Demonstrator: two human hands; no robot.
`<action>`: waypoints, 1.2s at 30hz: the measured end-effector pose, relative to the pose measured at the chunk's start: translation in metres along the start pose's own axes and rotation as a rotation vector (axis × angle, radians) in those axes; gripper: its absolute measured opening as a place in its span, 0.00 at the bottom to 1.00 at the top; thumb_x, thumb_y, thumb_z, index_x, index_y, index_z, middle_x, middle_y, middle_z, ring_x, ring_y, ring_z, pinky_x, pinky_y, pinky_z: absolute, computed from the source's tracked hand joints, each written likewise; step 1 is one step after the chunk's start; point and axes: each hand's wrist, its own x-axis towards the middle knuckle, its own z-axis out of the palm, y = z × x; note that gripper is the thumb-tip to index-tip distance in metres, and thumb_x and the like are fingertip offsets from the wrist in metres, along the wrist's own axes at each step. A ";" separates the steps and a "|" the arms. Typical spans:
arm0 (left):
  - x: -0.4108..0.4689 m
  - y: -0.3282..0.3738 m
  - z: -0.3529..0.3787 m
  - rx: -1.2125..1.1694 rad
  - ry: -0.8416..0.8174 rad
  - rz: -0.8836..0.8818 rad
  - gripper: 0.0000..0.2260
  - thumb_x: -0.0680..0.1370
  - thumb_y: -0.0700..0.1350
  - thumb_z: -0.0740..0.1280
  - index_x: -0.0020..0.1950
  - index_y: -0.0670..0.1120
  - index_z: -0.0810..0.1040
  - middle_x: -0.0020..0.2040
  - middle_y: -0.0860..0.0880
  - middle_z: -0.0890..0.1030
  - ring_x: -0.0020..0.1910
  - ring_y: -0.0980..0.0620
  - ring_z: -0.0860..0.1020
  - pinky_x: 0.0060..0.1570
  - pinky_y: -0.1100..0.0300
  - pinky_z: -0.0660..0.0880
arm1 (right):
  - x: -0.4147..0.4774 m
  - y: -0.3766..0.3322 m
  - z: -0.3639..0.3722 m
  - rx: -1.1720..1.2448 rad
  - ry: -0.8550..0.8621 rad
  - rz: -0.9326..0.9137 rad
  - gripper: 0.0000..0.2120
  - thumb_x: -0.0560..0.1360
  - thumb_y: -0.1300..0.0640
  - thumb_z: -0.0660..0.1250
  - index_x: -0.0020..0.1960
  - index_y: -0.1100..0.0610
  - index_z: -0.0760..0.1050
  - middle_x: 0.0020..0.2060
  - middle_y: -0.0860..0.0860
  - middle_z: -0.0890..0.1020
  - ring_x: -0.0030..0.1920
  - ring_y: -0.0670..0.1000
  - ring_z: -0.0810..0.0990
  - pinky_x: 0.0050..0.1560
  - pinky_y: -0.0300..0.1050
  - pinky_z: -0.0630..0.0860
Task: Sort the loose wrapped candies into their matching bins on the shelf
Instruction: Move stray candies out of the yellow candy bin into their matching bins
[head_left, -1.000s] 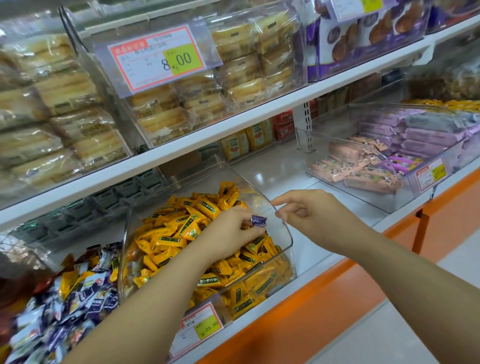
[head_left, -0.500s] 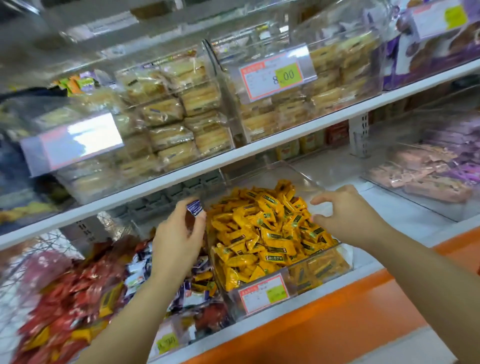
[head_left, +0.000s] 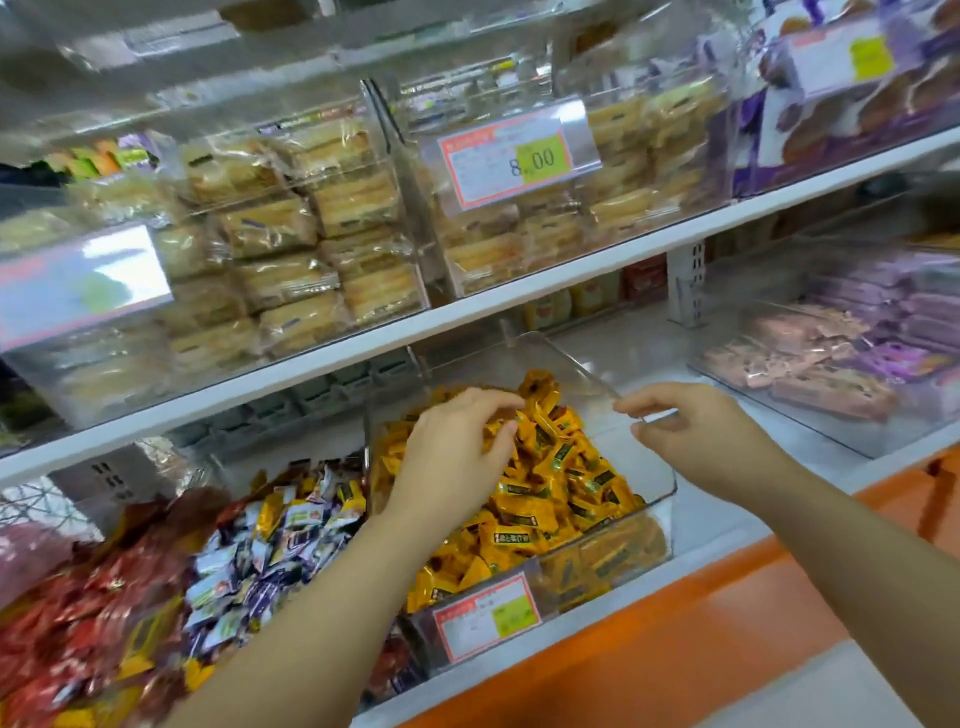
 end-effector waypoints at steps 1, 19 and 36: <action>0.008 0.007 0.011 -0.003 -0.052 0.005 0.11 0.79 0.47 0.63 0.61 0.53 0.77 0.58 0.54 0.79 0.59 0.53 0.75 0.62 0.54 0.71 | 0.001 0.003 -0.003 0.032 -0.007 -0.016 0.12 0.76 0.64 0.64 0.48 0.47 0.79 0.47 0.43 0.79 0.46 0.42 0.76 0.41 0.31 0.68; 0.063 0.030 0.109 0.019 -0.682 -0.351 0.15 0.75 0.52 0.67 0.61 0.53 0.71 0.53 0.57 0.81 0.63 0.52 0.72 0.69 0.36 0.36 | 0.000 0.035 -0.014 0.141 -0.105 -0.053 0.12 0.76 0.59 0.65 0.51 0.42 0.75 0.51 0.43 0.81 0.47 0.43 0.81 0.49 0.38 0.75; 0.049 0.045 0.114 -0.102 -0.435 -0.391 0.12 0.74 0.48 0.70 0.50 0.54 0.67 0.43 0.60 0.77 0.60 0.53 0.74 0.71 0.39 0.41 | 0.000 0.030 -0.011 0.180 -0.096 -0.040 0.09 0.76 0.57 0.65 0.52 0.44 0.76 0.49 0.44 0.81 0.44 0.45 0.81 0.40 0.31 0.74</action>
